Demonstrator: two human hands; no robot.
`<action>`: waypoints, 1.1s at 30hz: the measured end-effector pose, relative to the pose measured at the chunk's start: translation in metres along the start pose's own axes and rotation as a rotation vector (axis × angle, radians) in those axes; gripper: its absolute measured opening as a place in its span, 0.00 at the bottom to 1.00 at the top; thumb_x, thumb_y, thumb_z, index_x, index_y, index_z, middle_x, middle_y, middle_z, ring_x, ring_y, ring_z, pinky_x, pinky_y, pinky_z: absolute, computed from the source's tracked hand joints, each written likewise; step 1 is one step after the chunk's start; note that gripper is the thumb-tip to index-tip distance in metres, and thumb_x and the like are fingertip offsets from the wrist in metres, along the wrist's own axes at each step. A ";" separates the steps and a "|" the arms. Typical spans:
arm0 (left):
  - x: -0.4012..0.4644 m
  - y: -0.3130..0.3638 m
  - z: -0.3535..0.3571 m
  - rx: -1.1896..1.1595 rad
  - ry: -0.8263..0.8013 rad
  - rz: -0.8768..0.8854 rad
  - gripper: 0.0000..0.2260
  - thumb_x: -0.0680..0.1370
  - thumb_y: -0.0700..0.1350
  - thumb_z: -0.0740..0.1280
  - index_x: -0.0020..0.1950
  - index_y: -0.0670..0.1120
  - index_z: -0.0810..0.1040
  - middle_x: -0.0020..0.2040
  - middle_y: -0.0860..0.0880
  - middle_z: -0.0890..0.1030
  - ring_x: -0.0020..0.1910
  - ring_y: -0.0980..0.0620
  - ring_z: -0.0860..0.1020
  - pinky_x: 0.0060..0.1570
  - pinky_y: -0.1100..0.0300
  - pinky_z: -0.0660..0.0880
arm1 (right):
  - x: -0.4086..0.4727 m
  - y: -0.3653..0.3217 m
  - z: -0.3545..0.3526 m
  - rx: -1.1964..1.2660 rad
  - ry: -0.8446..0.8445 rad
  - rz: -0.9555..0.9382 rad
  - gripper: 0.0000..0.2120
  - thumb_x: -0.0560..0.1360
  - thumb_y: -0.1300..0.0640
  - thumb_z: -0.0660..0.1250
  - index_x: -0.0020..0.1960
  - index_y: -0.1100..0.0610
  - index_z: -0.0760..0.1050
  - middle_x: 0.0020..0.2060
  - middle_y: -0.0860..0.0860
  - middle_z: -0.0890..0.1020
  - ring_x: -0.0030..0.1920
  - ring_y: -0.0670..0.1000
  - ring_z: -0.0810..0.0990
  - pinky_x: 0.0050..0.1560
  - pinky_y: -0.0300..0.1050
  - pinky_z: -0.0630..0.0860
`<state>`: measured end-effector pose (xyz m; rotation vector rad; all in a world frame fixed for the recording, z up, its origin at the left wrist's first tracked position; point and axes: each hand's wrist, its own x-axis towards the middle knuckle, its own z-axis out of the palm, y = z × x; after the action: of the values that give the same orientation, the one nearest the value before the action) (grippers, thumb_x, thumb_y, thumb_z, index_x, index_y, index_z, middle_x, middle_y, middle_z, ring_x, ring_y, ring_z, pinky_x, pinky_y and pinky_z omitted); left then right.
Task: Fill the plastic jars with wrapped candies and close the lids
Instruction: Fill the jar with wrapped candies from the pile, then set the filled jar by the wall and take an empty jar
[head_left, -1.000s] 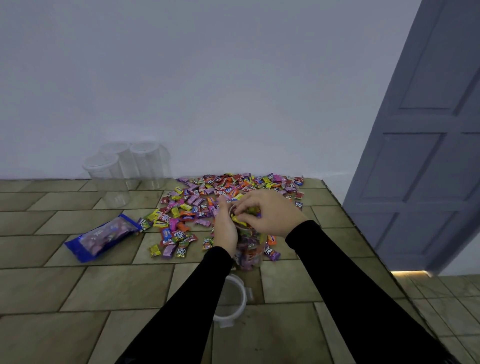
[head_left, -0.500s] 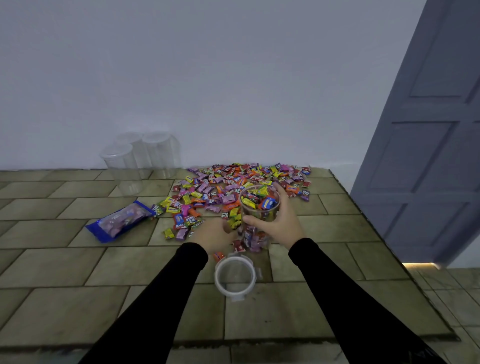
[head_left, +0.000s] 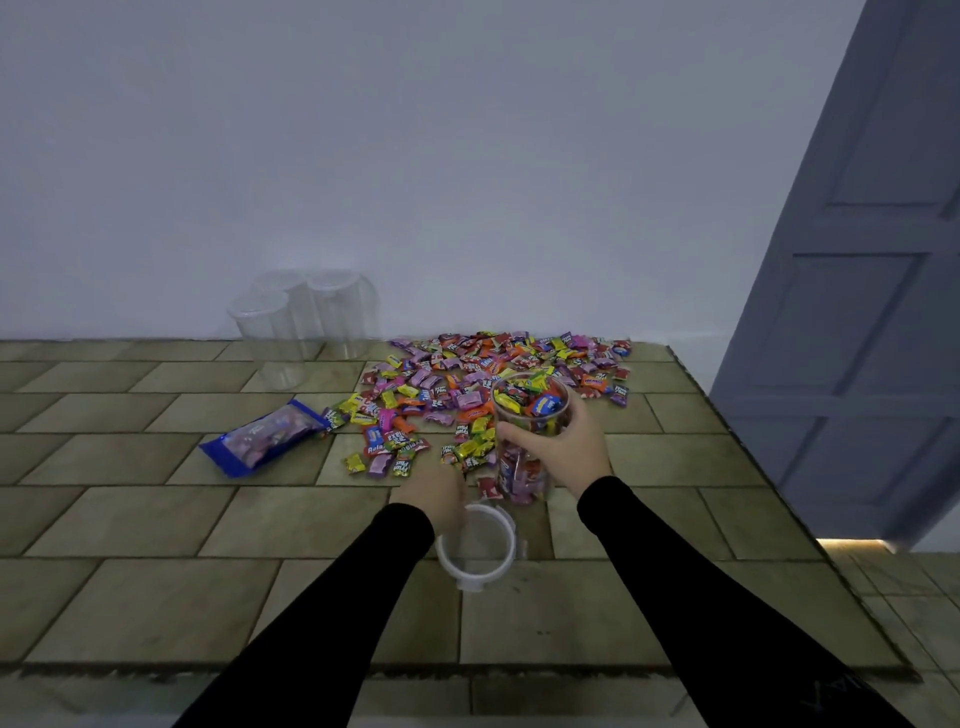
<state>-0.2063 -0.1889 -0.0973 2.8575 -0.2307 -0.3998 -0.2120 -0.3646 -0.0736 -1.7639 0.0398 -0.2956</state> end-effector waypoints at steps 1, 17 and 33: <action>0.001 0.001 -0.004 0.002 -0.013 0.007 0.04 0.78 0.43 0.66 0.50 0.45 0.79 0.56 0.44 0.78 0.52 0.45 0.78 0.50 0.55 0.75 | 0.001 -0.003 0.000 -0.003 -0.004 -0.004 0.40 0.59 0.47 0.82 0.66 0.52 0.70 0.57 0.45 0.79 0.56 0.44 0.78 0.53 0.33 0.75; 0.040 -0.005 -0.060 -0.203 0.311 -0.266 0.07 0.79 0.37 0.61 0.55 0.41 0.76 0.53 0.43 0.79 0.53 0.45 0.77 0.48 0.59 0.71 | 0.089 -0.039 0.017 0.020 -0.123 -0.172 0.37 0.59 0.44 0.81 0.64 0.52 0.73 0.55 0.45 0.81 0.55 0.43 0.80 0.55 0.38 0.78; 0.081 -0.120 -0.104 -0.442 0.589 -0.453 0.19 0.76 0.31 0.60 0.66 0.43 0.72 0.60 0.39 0.77 0.59 0.42 0.75 0.49 0.57 0.70 | 0.164 -0.064 0.151 0.087 -0.221 -0.221 0.39 0.61 0.48 0.81 0.66 0.53 0.69 0.57 0.46 0.79 0.55 0.43 0.79 0.51 0.30 0.74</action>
<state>-0.0847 -0.0663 -0.0520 2.4245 0.5477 0.2925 -0.0288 -0.2372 -0.0107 -1.7066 -0.3246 -0.2560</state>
